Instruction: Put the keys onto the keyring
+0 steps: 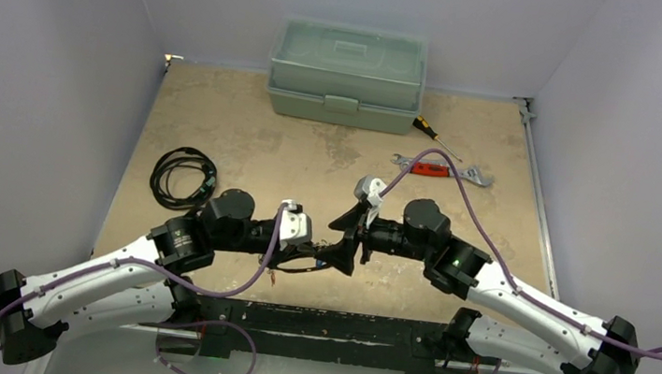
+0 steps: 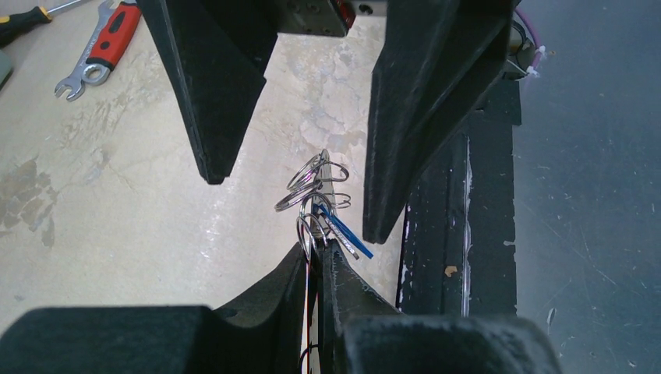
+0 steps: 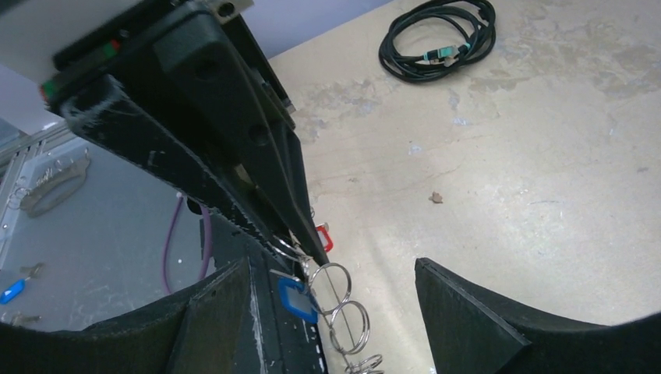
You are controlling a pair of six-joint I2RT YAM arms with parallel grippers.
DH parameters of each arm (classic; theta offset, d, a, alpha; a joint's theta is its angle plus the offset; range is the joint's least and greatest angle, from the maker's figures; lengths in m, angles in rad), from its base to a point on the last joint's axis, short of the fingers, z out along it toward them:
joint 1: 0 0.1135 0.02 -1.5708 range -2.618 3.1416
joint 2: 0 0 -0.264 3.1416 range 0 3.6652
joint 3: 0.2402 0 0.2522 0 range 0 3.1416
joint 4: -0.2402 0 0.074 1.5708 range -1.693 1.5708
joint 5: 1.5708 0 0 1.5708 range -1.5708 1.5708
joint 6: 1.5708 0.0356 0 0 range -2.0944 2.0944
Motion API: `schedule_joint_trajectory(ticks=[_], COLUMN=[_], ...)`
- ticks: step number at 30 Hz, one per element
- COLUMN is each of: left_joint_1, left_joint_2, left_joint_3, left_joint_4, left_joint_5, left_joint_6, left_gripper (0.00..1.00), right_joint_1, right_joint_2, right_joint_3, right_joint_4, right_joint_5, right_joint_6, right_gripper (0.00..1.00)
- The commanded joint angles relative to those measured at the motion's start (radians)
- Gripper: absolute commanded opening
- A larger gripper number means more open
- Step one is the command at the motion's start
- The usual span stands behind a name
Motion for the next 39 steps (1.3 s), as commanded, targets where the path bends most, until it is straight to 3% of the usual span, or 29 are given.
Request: schedule_joint_trajectory(ticks=[1,6,13,18,27,36,39], left_joint_1=[0.007,0.007,0.007,0.007,0.006,0.007,0.005], left_joint_2=[-0.027,-0.032,-0.037,-0.037,-0.059,-0.088,-0.106], left_joint_3=[-0.002,-0.003,-0.005,-0.004,-0.011,-0.005,-0.009], left_joint_4=[0.071,0.071,0.075,0.075,0.089,0.071,0.065], left_joint_5=[0.035,0.034,0.039,0.040,0.051,-0.012,-0.039], left_joint_6=[0.010,0.010,0.010,0.010,0.018,0.013,0.018], left_gripper=[0.00,0.00,0.00,0.00,0.02,0.42,0.49], right_joint_1=[0.005,0.005,0.005,0.005,0.005,0.005,0.004], right_joint_2=[0.022,0.037,0.035,0.030,0.003,-0.011,-0.017], right_joint_3=[-0.023,-0.036,-0.052,-0.062,-0.081,-0.048,-0.043], right_joint_4=[0.078,0.097,0.130,0.150,0.158,0.066,0.042], right_joint_5=[-0.045,-0.053,-0.079,-0.103,-0.106,0.007,0.038], right_joint_6=[-0.027,-0.027,-0.024,-0.022,-0.017,-0.041,-0.044], right_gripper=[0.79,0.66,0.32,0.00,0.00,0.00,0.00])
